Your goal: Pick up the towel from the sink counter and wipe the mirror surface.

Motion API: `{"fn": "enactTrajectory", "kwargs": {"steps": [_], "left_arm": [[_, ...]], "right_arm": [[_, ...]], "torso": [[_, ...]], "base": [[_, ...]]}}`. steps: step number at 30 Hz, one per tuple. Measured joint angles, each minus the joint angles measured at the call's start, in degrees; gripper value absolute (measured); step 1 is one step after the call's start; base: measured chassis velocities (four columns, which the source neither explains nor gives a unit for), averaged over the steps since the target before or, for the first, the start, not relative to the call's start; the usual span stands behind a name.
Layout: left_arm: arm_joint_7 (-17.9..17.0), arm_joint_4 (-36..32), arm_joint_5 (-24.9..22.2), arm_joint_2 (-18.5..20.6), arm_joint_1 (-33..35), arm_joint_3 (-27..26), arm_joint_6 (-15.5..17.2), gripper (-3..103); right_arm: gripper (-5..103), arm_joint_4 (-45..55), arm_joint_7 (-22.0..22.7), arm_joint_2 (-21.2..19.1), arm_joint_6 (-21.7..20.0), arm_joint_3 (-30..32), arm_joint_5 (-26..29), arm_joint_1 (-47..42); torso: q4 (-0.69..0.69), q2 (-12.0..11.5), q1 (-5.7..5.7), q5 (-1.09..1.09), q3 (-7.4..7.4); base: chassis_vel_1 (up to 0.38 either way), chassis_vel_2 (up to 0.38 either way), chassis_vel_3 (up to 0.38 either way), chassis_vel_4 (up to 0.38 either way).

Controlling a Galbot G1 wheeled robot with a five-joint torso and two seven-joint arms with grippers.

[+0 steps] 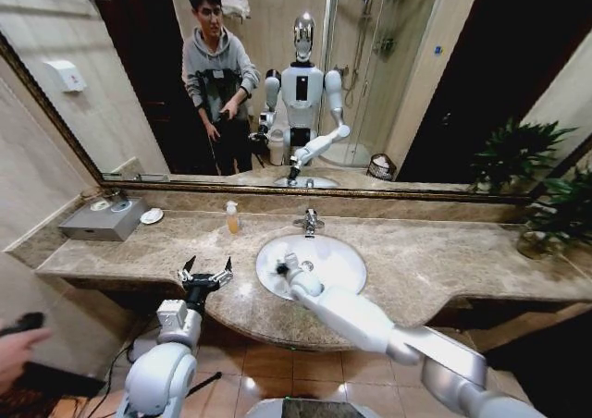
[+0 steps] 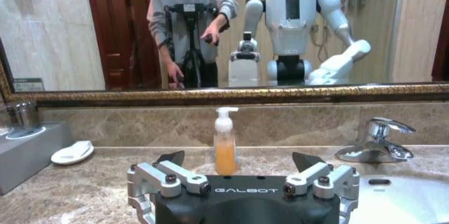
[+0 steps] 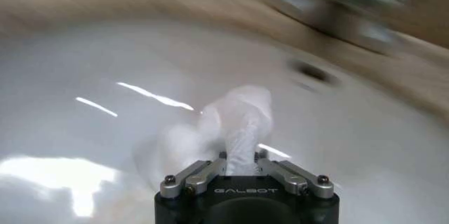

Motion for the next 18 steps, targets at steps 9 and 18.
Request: {"fn": "enactTrajectory", "kwargs": {"steps": [9,18], "left_arm": [[0.0,0.0,0.0,0.0,0.0,0.0,0.0,100],[0.0,0.0,0.0,0.0,0.0,0.0,0.0,100]], "right_arm": [[5,3.2,-0.9,-9.8,-0.2,1.6,-7.0,-0.2],[5,3.5,-1.0,-2.1,0.8,-0.5,-3.8,-2.8]], "torso": [[0.03,0.0,0.0,0.0,0.0],[0.05,0.0,0.0,-0.01,0.0]], "base": [[0.0,0.0,0.0,0.0],[0.0,0.0,0.0,0.0]]}}
